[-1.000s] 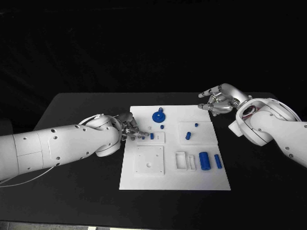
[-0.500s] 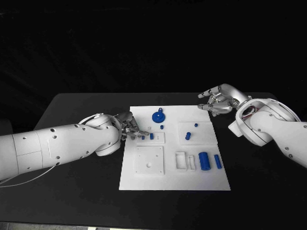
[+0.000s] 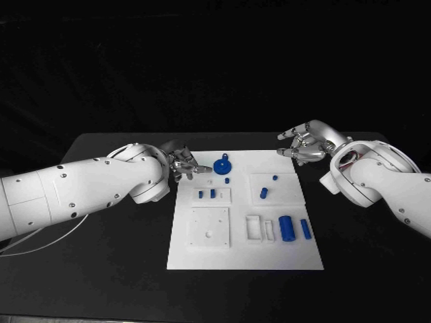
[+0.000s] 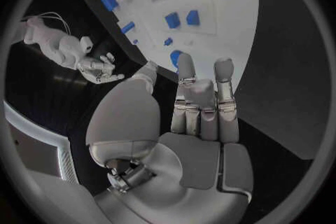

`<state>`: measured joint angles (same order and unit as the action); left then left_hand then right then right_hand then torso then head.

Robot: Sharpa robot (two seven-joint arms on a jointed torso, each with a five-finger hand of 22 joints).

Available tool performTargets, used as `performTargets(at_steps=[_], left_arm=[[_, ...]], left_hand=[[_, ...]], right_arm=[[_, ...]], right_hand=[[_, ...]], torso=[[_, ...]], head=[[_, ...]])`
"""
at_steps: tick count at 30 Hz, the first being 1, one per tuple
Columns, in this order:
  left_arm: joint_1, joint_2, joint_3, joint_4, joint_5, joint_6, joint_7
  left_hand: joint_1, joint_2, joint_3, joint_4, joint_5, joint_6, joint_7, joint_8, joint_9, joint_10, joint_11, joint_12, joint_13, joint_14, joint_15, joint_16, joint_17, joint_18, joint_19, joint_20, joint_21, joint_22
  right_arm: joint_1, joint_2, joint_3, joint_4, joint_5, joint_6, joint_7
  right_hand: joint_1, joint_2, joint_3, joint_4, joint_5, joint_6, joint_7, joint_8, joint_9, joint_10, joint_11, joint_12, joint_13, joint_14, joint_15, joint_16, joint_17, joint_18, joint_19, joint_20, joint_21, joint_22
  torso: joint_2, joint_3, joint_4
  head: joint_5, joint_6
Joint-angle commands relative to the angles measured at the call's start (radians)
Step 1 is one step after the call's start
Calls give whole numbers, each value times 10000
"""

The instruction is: Assemble the parts on the task board

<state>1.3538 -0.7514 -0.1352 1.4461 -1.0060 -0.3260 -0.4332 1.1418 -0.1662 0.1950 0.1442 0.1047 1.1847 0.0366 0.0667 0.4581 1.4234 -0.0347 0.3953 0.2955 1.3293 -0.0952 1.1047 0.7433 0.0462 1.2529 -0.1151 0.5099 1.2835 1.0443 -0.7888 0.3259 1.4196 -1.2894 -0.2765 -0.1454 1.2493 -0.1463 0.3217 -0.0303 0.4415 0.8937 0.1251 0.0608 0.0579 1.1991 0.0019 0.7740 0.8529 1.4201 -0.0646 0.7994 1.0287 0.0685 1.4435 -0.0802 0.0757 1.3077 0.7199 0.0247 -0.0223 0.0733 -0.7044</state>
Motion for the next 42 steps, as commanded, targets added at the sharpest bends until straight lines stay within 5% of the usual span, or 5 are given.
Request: performTargets(at_steps=[1, 7, 17, 26, 42], left_arm=[[119, 69, 16, -96, 1259, -462, 1275], [266, 541, 28, -831, 125, -635, 3521], [247, 1549, -280, -1981, -2439, -88, 5494], [123, 2216, -478, -2800, -3661, 545, 5904], [-117, 2833, -653, -3586, -4290, 1612, 5921]], left_hand=[[884, 376, 79, -756, 456, -306, 147, 5, -607, -385, 116, -579, -414, -403, 136, -519, -411, 7, -219, 110, -410, -216], [2567, 968, 508, -2318, 728, -157, 455, 36, -2234, -719, 543, -2453, -2284, -741, 504, -3777, -2469, 216, -600, 524, -1896, -1289], [2640, 639, 635, -2486, 91, -1313, 327, -40, -3743, -2445, 1093, -3367, -2361, 29, 756, -5850, -3286, 505, -109, 767, -2741, -2041], [2622, 525, 1123, -2630, 238, -1001, 455, -24, -3913, -2701, 1101, -3378, -2368, 144, 608, -3759, -2005, 545, 239, 611, -1805, -519], [2554, 523, 709, -2455, -36, -1111, 482, -35, -3908, -2765, 1074, -3369, -2362, 490, 574, -1247, -2396, 675, 550, 603, -1225, 453]], right_arm=[[-6, 17, 4, -24, -16, -48, 119], [-6, 40, 3, -77, -2, -153, 180], [-6, 141, 3, -130, 24, -214, 252], [-6, 226, 2, -138, 32, -193, 285], [-5, 273, 1, -70, 41, -170, 282]], right_hand=[[-94, 17, -64, -21, 35, -91, -7, -39, -8, -29, -31, 32, -13, 37, -30, -29, -15, 110, -11, -42, -19, 38], [-67, 25, -97, -6, 35, -35, -12, -37, -6, -41, -33, 15, -27, 2, -28, -111, -72, 103, -31, -40, -32, 11], [-59, 24, -84, -4, 46, -43, -14, -37, -6, -42, -36, 5, -40, 9, -29, -132, -98, 101, -40, -41, -28, -7], [-67, 28, -80, 5, 47, -56, -11, -38, -7, -26, -37, 17, -38, 35, -34, -94, -82, 102, -21, -46, -17, -12], [-83, 30, -83, 20, 63, -59, -13, -40, -8, -20, -38, 29, -33, 48, -37, -67, -73, 102, -8, -49, -15, -19]], torso=[[-1, -3, -7], [9, -6, -11], [19, -11, -25], [26, 3, -47], [41, 3, -48]], head=[[-3, 50], [-34, 136], [-76, 197], [-100, 219], [-103, 241]])
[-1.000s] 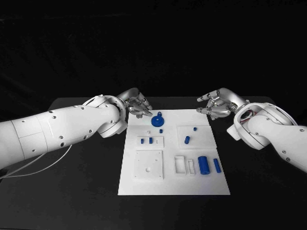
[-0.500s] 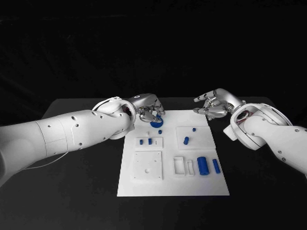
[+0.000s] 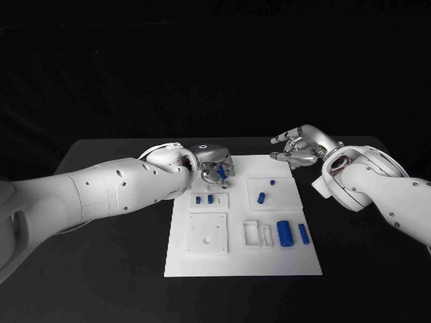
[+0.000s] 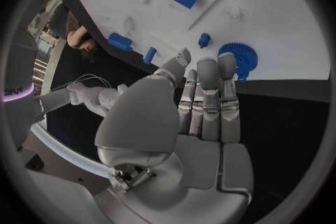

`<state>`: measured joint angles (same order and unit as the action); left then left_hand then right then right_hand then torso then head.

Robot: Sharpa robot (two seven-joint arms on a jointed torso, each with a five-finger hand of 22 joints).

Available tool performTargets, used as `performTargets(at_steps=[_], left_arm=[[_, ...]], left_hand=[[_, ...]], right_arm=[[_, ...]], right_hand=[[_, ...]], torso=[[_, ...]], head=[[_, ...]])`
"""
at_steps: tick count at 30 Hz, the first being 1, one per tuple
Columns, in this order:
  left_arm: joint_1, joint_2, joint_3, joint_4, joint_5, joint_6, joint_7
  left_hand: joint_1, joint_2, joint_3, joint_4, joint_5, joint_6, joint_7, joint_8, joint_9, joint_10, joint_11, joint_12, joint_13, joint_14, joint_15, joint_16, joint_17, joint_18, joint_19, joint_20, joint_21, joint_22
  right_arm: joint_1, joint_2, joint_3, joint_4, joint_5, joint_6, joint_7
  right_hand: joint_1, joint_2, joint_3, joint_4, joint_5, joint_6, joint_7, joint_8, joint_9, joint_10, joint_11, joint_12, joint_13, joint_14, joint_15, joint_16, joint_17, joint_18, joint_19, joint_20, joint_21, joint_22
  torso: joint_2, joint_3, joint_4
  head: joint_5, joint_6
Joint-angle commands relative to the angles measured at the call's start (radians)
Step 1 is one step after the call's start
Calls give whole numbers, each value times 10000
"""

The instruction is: Assemble the parts on the task board

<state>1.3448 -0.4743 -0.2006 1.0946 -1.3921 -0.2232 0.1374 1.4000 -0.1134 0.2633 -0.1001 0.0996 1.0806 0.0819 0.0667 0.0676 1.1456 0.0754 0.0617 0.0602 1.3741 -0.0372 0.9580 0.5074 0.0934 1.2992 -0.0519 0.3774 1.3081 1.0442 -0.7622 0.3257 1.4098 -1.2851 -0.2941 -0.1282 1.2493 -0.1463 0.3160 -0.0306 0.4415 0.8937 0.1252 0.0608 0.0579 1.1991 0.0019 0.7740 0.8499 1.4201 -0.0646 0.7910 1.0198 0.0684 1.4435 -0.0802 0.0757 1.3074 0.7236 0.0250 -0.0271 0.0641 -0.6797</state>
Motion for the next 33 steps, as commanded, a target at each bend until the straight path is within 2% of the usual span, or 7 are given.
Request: performTargets(at_steps=[1, 7, 10, 15, 23, 29, 33], left_arm=[[-41, 79, -1, -100, -445, 633, 215], [-91, 164, -7, -241, -504, 843, 197], [-100, 177, -7, -268, -512, 836, 139], [-107, 222, -8, -367, -650, 738, 31], [-129, 303, -14, -531, -981, 583, -86], [-165, 329, -18, -628, -1055, 503, -79], [-181, 342, -23, -653, -1070, 478, -78]], left_hand=[[-35, -10, 30, -13, 4, -164, -29, -36, -10, -31, -68, -32, -9, 303, -66, 404, -16, 220, 186, -66, 164, 206], [-69, 12, -32, 18, -1, -187, -7, -35, -4, -243, -50, -32, -9, 568, -91, 678, -130, 279, 411, -95, 327, 185], [-199, -18, -281, 158, -358, -210, -14, -35, -4, -269, -48, -31, -6, 599, -73, 759, -158, 294, 445, -74, 346, 173], [159, 255, -1115, 373, -327, -262, 3, -36, -5, -316, -19, -32, -5, 563, -12, 923, -298, 362, 477, -9, 315, 167], [274, 435, -205, 175, -186, -236, 39, -41, -15, -196, -18, -38, -14, 534, 64, 1066, -403, 471, 436, 83, 373, 186], [46, 286, 576, 34, -194, -331, 30, -37, -20, -202, -17, -36, -14, 523, 90, 1115, -480, 539, 396, 132, 448, 185], [-2, 327, 771, 48, -175, -285, -16, -37, -19, -65, -82, -40, -16, 525, 25, 1138, -506, 520, 390, 101, 487, 185]], right_arm=[[-4, 6, 3, 34, -1, 7, 110], [-3, -16, 3, 73, 6, 23, 101], [-3, -30, 3, 82, 11, 31, 97], [-3, -50, 3, 106, 16, 41, 86], [-2, -88, 3, 151, 18, 95, 72], [-1, -111, 3, 173, 20, 136, 66], [0, -124, 3, 188, 20, 149, 59]], right_hand=[[-83, 29, -25, 23, 63, -59, -13, -40, -8, -20, -38, 29, -2, 49, -37, 16, 15, 102, -9, -49, -15, -15], [-83, 29, -25, 23, 63, -59, -13, -40, -8, -20, -38, 29, -2, 49, -37, 16, 15, 102, -9, -49, -15, -15], [-83, 29, -25, 23, 63, -59, -13, -40, -8, -20, -38, 29, -2, 49, -37, 16, 15, 102, -9, -49, -15, -15], [-96, 30, -32, 36, 66, -17, -16, -37, -6, -8, -40, 41, 3, 54, -39, 33, 22, 101, 0, -51, -14, -19], [-108, 26, -43, 45, 66, -7, -19, -37, -5, -3, -42, 45, 6, 59, -38, 48, 29, 100, 2, -51, -13, -17], [-108, 26, -43, 45, 66, -7, -19, -37, -5, -3, -42, 45, 6, 59, -38, 48, 29, 100, 2, -51, -13, -17], [-108, 26, -43, 45, 66, -7, -19, -37, -5, -3, -42, 45, 6, 59, -38, 48, 29, 100, 2, -51, -13, -17]], torso=[[14, 0, -7], [11, -10, 17], [2, -9, 17], [-7, -10, 19], [-10, -9, 23], [-7, -1, 20], [-11, 0, 9]], head=[[-11, 2], [-50, -50], [-59, -79], [-65, -105], [-106, -168], [-116, -177], [-142, -200]])
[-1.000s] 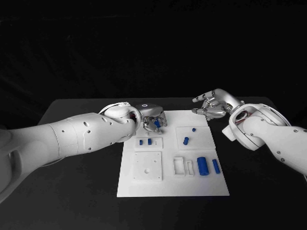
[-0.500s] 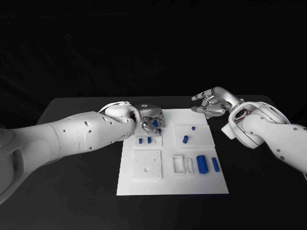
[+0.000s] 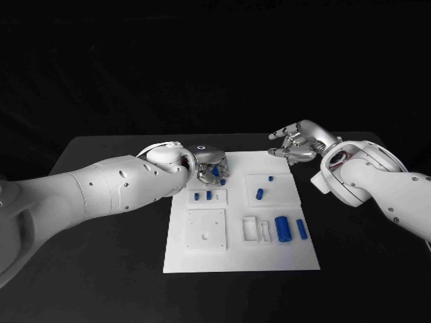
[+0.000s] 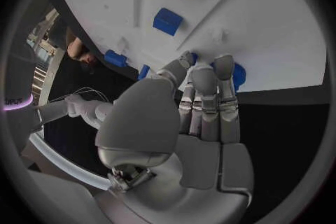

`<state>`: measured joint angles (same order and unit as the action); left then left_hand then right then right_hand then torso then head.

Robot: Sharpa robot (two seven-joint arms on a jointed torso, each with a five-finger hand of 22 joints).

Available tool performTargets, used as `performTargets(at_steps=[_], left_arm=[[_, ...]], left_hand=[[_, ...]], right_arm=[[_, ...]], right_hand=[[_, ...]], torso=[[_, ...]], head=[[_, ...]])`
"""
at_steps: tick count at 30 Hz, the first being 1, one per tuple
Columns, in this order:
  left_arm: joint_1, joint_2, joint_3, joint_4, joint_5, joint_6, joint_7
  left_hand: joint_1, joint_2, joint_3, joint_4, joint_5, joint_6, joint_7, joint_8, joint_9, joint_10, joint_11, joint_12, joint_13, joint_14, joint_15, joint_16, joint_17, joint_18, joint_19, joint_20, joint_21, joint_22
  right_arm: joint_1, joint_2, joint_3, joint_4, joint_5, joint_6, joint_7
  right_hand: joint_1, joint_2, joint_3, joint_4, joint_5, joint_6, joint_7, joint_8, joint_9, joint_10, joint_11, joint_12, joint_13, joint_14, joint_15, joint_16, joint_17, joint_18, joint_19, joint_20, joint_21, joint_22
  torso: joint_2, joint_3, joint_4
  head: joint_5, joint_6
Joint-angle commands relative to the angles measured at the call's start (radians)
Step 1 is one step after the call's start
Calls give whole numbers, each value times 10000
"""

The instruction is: Assemble the parts on the task board

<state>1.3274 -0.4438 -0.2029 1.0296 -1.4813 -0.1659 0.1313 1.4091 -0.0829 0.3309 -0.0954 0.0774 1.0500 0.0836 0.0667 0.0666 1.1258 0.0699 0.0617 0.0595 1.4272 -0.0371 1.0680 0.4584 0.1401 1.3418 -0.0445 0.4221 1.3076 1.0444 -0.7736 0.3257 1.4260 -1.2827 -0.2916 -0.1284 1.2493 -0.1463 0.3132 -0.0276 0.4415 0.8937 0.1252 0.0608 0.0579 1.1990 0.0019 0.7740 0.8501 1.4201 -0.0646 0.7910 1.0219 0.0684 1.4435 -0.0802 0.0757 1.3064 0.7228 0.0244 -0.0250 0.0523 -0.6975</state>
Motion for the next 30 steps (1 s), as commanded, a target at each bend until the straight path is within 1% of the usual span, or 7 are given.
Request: performTargets(at_steps=[1, 7, 12, 14, 20, 24, 30], left_arm=[[-10, 41, -3, -3, -179, -84, -18], [-22, 73, -21, -14, -184, 5, -8], [-30, 90, -26, 0, -186, 76, -2], [-32, 95, -29, 20, -195, 123, -1], [-34, 125, -47, 33, -245, 233, -30], [-39, 147, -59, 9, -302, 332, -85], [-52, 157, -68, -23, -409, 559, -232]], left_hand=[[-95, 33, 121, 3, 54, 34, -52, -38, -10, 170, -52, -42, -10, -2, -11, 38, -22, 38, -34, 4, 49, 192], [-118, 53, 216, 8, 47, 148, -63, -38, -10, 300, -110, -42, -10, 18, -60, 21, -61, -70, -43, -79, 76, 187], [-134, 49, 216, 13, 31, 147, -61, -39, -11, 343, -118, -37, -9, 21, -68, 19, -71, -89, -46, -95, 79, 184], [-98, 5, 223, -32, 31, 108, -42, -42, -14, 355, -109, -39, -10, 17, -59, 16, -82, -102, -51, -103, 83, 184], [-113, -54, 202, -55, 30, 62, -39, -44, -16, 332, -100, -40, -10, 19, -44, 15, -90, -100, -59, -91, 85, 184], [-112, 1, 223, -52, 56, 149, 6, -31, -11, 436, -119, -39, -9, 19, -47, 22, -101, -97, -62, -88, 93, 185], [-70, 52, 326, -148, 167, 407, 22, -21, -3, 699, -201, -38, -9, 24, -132, 24, -116, -162, -83, -158, 146, 199]], right_arm=[[-3, -15, 3, 29, -4, 127, 58], [-2, -19, 3, 41, -4, 137, 50], [-2, -8, 3, 35, -4, 139, 51], [-2, 0, 3, 30, -4, 138, 55], [-2, 14, 3, 27, -4, 139, 59], [-2, 14, 3, 28, -4, 141, 59], [-2, 14, 3, 19, -4, 153, 55]], right_hand=[[-108, 26, -15, 15, 66, -7, -19, -36, -5, -3, -42, 45, 3, 59, -38, 48, 9, 100, 2, -51, -13, -7], [-108, 26, -15, 15, 66, -7, -19, -36, -5, -3, -42, 45, 3, 59, -38, 48, 9, 100, 2, -51, -13, -7], [-108, 26, -15, 15, 66, -7, -19, -36, -5, -3, -42, 45, 3, 59, -38, 48, 9, 100, 2, -51, -13, -7], [-108, 26, -15, 15, 66, -7, -19, -36, -5, -3, -42, 45, 3, 59, -38, 48, 9, 100, 2, -51, -13, -7], [-108, 26, -15, 15, 66, -7, -19, -36, -5, -3, -42, 45, 3, 59, -38, 48, 9, 100, 2, -51, -13, -7], [-108, 26, -15, 15, 66, -7, -19, -36, -5, -3, -42, 45, 3, 59, -38, 48, 9, 100, 2, -51, -13, -7], [-97, 35, -9, 37, 74, 43, -21, -33, -2, -3, -45, 50, 13, 58, -41, 70, 22, 99, 5, -54, -11, 1]], torso=[[0, 8, -15], [-1, 6, -11], [-6, 6, 6], [-8, 10, 8], [-6, 8, -6], [-3, 5, -20], [-8, 11, -12]], head=[[-22, -23], [-42, -33], [-44, -56], [-47, -61], [-47, -77], [-45, -86], [-62, -114]])
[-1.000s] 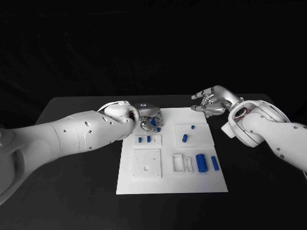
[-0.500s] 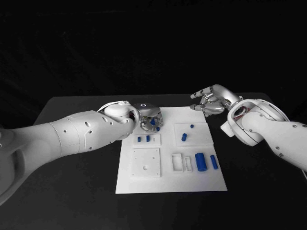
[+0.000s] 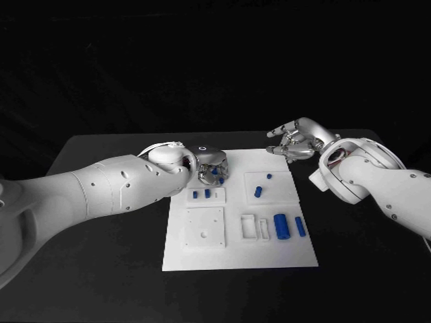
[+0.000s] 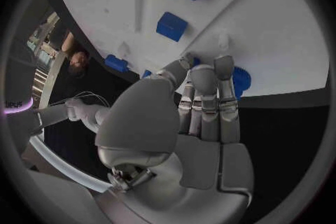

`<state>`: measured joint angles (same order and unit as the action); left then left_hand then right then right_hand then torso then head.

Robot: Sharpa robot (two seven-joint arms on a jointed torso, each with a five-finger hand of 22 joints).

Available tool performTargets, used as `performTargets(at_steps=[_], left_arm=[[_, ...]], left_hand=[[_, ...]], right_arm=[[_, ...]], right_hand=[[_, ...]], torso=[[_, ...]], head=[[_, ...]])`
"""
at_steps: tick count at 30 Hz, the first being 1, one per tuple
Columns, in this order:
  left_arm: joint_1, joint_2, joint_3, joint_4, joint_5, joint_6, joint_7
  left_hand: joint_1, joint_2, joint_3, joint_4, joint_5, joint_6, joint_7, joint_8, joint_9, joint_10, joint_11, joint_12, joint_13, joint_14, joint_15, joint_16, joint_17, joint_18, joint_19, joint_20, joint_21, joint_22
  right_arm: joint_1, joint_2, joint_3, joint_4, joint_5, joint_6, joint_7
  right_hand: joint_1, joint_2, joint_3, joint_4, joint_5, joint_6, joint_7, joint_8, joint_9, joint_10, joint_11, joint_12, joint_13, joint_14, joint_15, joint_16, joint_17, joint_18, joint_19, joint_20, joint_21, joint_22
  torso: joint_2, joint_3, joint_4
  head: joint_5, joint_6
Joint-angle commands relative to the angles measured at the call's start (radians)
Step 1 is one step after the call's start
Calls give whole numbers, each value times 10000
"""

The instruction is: Assemble the parts on the task board

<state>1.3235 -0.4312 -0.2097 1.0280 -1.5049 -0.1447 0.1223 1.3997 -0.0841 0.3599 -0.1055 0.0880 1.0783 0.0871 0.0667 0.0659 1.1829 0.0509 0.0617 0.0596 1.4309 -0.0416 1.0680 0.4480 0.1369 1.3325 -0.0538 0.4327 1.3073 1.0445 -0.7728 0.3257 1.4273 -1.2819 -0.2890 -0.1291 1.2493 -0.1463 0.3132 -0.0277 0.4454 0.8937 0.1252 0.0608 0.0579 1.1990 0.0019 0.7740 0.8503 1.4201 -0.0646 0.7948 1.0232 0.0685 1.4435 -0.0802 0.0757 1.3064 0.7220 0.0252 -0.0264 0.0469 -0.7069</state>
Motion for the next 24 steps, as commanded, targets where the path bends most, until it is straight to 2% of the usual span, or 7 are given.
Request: performTargets(at_steps=[1, 10, 12, 14, 21, 24], left_arm=[[-16, 32, -2, -12, -192, 388, -158], [-62, 110, -7, -17, -242, 621, -194], [-68, 119, -8, -18, -244, 644, -212], [-71, 117, -8, -22, -246, 627, -218], [-76, 16, -7, -19, -78, 42, 161], [-78, -48, -4, 27, 60, -213, 305]], left_hand=[[32, 96, 55, -67, 69, 215, -3, -24, 6, 231, -25, -41, -10, -8, -87, 29, -12, -142, 6, -76, 54, 204], [75, 356, -171, -194, 67, 965, 9, 16, 44, 1038, -166, -20, 6, -20, -79, 68, -8, -162, -24, -91, 185, 208], [130, 395, -287, -270, 178, 1246, -6, 24, 82, 1350, -236, -22, 13, -23, -112, 62, -12, -177, -32, -115, 212, 210], [139, 489, -436, -412, 471, 1305, -4, -27, 58, 1389, -240, -28, 11, -18, -118, 55, -18, -216, -58, -151, 281, 212], [6, 600, -484, -554, 658, 1783, -79, -21, 133, 1829, -358, -27, 15, -20, -184, 42, -32, -257, -104, -215, 369, 199], [-64, 632, -441, -613, 668, 1816, -85, -24, 128, 1856, -364, -27, 14, -16, -193, 19, -44, -286, -112, -238, 384, 193]], right_arm=[[-2, 8, 3, 3, -12, 127, 61], [-2, 38, 3, 0, -12, 124, 54], [-2, 43, 3, -2, -12, 123, 55], [-2, 46, 3, -6, -12, 122, 58], [-2, 41, 3, -1, -1, 116, 80], [-3, 40, 4, 38, 4, 88, 98]], right_hand=[[-97, 35, -9, 37, 34, 43, -21, -33, -3, -3, -45, 50, 11, 58, -41, 33, 9, 99, 5, -54, -11, 0], [-108, 43, -2, 49, 36, 44, -22, -35, -4, 0, -46, 56, 16, 67, -42, 54, 22, 98, 9, -55, -9, 5], [-108, 43, -2, 49, 36, 44, -22, -35, -4, 0, -46, 56, 16, 67, -42, 54, 22, 98, 9, -55, -9, 5], [-108, 43, -2, 49, 36, 44, -22, -35, -4, 0, -46, 56, 16, 67, -42, 54, 22, 98, 9, -55, -9, 5], [-118, 44, 14, 65, 38, 34, -21, -35, -3, -2, -47, 30, -4, 70, -45, 26, 0, 101, 22, -58, -10, 3], [-113, 44, 27, 66, 56, 31, -21, -35, -4, -3, -48, -4, -33, 71, -46, 15, -8, 101, 24, -58, -13, -2]], torso=[[-5, 3, 7], [-9, -2, 22], [-5, -5, 14], [-3, -6, 10], [-5, -5, 31], [-4, -9, 34]], head=[[-11, -23], [-14, -6], [-5, 9], [-2, 9], [-37, 39], [19, 94]])
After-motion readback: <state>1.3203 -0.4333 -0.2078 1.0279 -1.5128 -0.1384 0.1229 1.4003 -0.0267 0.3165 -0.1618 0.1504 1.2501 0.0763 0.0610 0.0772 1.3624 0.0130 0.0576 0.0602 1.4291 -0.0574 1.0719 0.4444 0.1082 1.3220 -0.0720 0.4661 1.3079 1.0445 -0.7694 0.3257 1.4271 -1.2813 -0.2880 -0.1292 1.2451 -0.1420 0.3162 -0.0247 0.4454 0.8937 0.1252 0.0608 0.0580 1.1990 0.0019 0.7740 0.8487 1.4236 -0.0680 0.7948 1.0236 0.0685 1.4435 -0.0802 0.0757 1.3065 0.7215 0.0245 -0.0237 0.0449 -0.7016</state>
